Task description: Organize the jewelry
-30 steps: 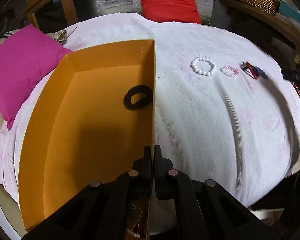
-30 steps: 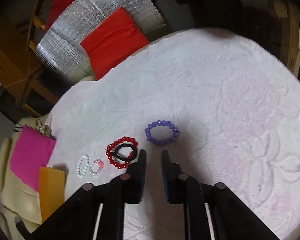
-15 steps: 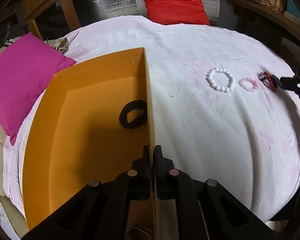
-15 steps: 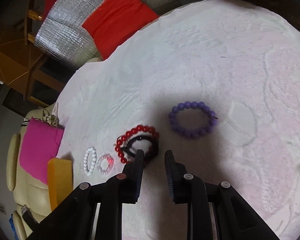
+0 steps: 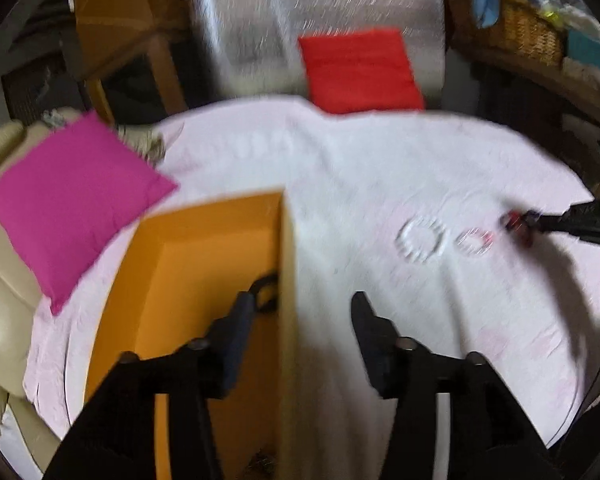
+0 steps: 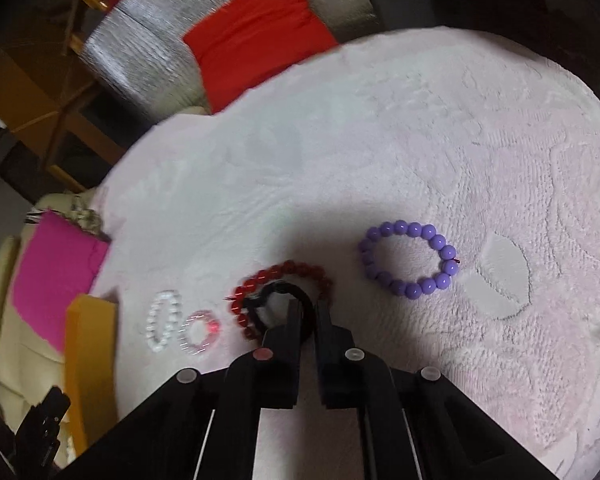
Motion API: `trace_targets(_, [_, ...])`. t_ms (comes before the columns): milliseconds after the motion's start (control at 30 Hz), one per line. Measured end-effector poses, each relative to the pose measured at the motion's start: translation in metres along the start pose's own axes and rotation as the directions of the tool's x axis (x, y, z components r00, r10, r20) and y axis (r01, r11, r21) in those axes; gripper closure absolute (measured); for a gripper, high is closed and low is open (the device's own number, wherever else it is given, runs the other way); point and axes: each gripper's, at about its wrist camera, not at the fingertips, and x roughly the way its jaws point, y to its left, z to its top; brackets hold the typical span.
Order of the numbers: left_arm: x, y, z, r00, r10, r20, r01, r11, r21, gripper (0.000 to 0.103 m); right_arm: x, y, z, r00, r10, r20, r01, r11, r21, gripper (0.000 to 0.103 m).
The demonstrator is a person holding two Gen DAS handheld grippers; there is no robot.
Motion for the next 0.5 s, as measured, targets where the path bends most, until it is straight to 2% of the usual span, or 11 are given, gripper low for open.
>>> trace_targets(100, [-0.009, -0.028, 0.008, 0.996, -0.074, 0.048, 0.073, 0.997, 0.023, 0.047, -0.017, -0.003, -0.006, 1.000, 0.026, 0.012, -0.025, 1.000, -0.013, 0.096])
trace_targets(233, [0.001, -0.074, 0.013, 0.982, -0.178, 0.058, 0.174, 0.982, 0.068, 0.047, -0.034, -0.017, -0.005, 0.998, 0.049, 0.030, -0.050, 0.998, 0.029, 0.096])
trace_targets(400, [0.030, -0.118, 0.019, 0.951, -0.309, 0.023, 0.307, 0.950, 0.051, 0.047, -0.036, -0.038, -0.003, 0.999, -0.040, 0.016, 0.039, 0.994, 0.098, 0.096])
trace_targets(500, [0.042, -0.144, 0.022, 0.938, -0.345, 0.012, 0.344, 0.937, 0.066, 0.047, -0.037, -0.051, -0.002, 0.997, -0.072, 0.004, 0.070, 0.988, 0.135, 0.096])
